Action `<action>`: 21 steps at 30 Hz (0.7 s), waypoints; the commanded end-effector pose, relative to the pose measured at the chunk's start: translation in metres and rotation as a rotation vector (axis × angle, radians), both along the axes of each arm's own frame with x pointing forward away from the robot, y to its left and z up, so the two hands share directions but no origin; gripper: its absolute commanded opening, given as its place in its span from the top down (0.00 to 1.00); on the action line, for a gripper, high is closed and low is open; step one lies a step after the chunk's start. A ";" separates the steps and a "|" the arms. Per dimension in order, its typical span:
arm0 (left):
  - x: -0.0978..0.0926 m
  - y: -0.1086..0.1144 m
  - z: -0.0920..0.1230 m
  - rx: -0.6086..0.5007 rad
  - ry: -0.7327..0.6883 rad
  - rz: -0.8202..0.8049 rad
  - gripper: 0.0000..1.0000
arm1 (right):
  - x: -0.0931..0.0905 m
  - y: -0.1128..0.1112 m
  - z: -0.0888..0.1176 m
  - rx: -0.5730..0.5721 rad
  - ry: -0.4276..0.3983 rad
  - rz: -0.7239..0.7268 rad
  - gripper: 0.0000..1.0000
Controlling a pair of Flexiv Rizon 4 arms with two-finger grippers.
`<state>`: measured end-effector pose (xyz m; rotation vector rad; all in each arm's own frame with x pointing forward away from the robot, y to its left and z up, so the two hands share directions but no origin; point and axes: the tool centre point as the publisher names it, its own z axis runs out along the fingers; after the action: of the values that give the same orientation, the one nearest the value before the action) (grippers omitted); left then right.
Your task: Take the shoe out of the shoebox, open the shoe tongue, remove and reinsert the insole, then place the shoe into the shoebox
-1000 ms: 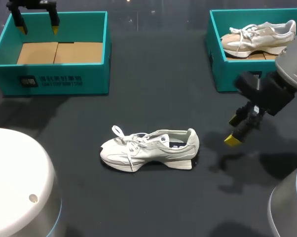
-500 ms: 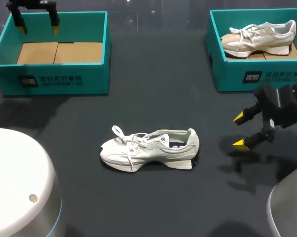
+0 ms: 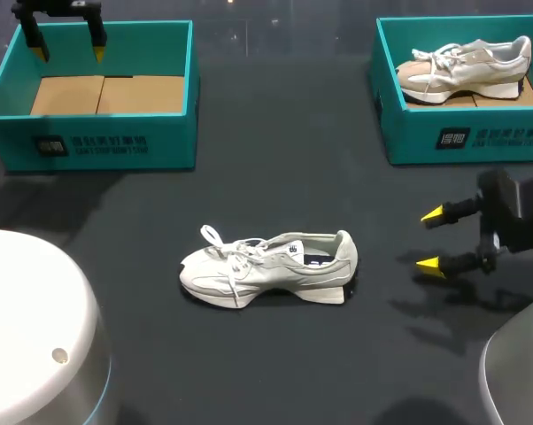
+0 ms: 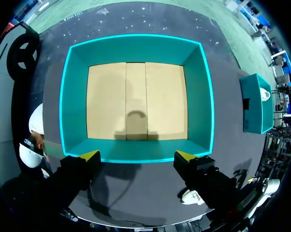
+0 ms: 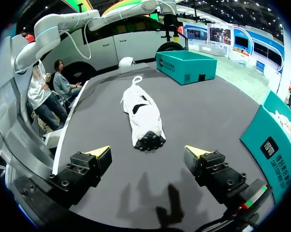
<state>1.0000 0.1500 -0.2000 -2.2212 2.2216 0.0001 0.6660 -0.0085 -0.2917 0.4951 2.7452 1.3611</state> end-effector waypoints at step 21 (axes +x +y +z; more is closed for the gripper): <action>0.000 0.000 0.000 0.000 0.000 0.000 0.00 | 0.016 0.043 -0.059 0.193 -0.182 0.050 0.00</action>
<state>1.0000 0.1499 -0.2000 -2.2212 2.2216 0.0001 0.6759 0.0332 -0.3450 0.3007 2.5061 1.5967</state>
